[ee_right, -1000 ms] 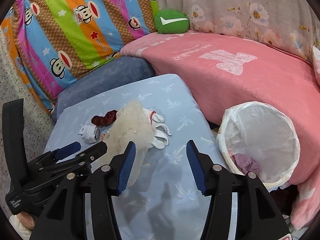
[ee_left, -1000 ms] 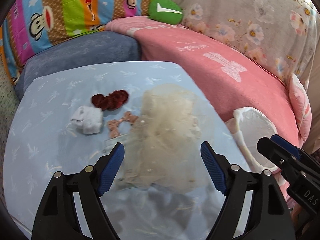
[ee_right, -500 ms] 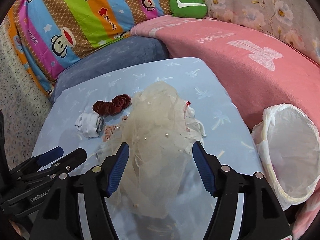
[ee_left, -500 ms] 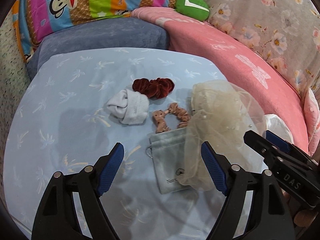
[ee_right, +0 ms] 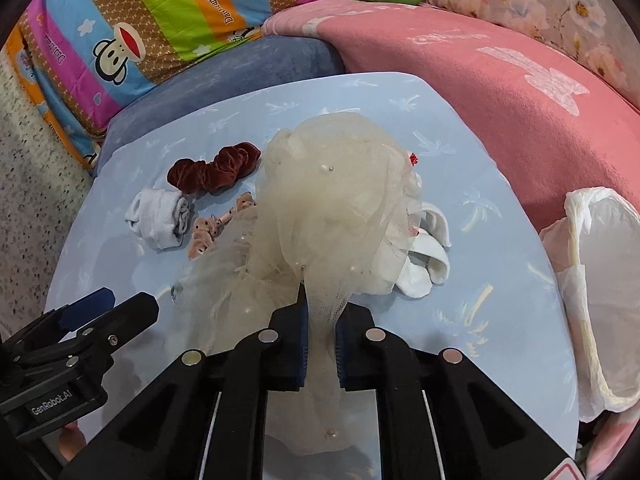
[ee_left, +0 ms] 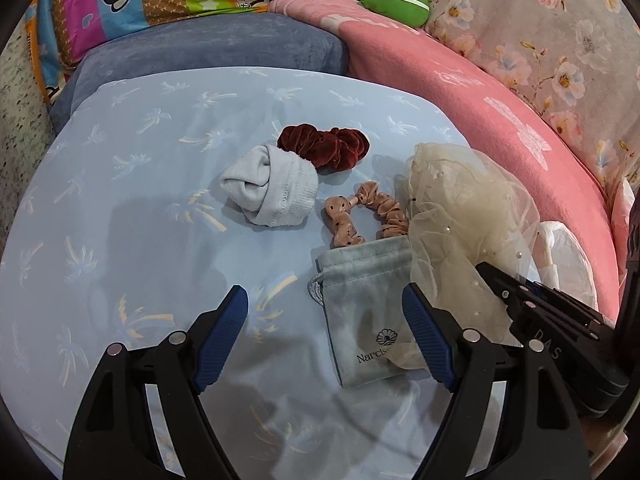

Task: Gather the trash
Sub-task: 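Move both tools back to the table and grasp the tulle veil with the right tool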

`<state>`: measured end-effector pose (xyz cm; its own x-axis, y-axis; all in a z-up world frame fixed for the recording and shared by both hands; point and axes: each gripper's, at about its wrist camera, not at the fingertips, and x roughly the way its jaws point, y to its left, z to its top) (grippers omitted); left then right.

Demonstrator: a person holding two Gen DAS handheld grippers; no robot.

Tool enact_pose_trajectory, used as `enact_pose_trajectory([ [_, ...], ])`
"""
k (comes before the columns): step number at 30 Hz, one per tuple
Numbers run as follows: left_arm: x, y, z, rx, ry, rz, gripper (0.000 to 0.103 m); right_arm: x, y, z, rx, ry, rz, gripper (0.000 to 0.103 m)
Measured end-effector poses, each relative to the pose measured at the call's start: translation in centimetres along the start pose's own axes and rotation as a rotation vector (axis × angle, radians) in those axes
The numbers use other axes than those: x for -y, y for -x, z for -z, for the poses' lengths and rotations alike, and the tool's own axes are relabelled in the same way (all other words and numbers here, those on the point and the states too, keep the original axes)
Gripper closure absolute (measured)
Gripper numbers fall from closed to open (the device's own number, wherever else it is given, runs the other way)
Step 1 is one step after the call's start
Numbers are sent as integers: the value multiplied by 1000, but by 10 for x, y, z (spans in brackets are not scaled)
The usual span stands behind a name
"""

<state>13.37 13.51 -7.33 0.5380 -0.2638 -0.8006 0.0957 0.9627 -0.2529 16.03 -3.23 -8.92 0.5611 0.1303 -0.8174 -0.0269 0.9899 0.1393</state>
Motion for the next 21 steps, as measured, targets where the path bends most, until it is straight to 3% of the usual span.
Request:
enact_pose_trajectory([
  [8,12,7,6,5,-16,8,27,1,61,-10,135,-5,-18,96],
  [13,26,10,10,10,-33,11,21,9,106,-18,232,-21,-21,96],
  [21,48,-9,15,-32,-65,5,16,33,159,-22,338,-65,-18,96],
])
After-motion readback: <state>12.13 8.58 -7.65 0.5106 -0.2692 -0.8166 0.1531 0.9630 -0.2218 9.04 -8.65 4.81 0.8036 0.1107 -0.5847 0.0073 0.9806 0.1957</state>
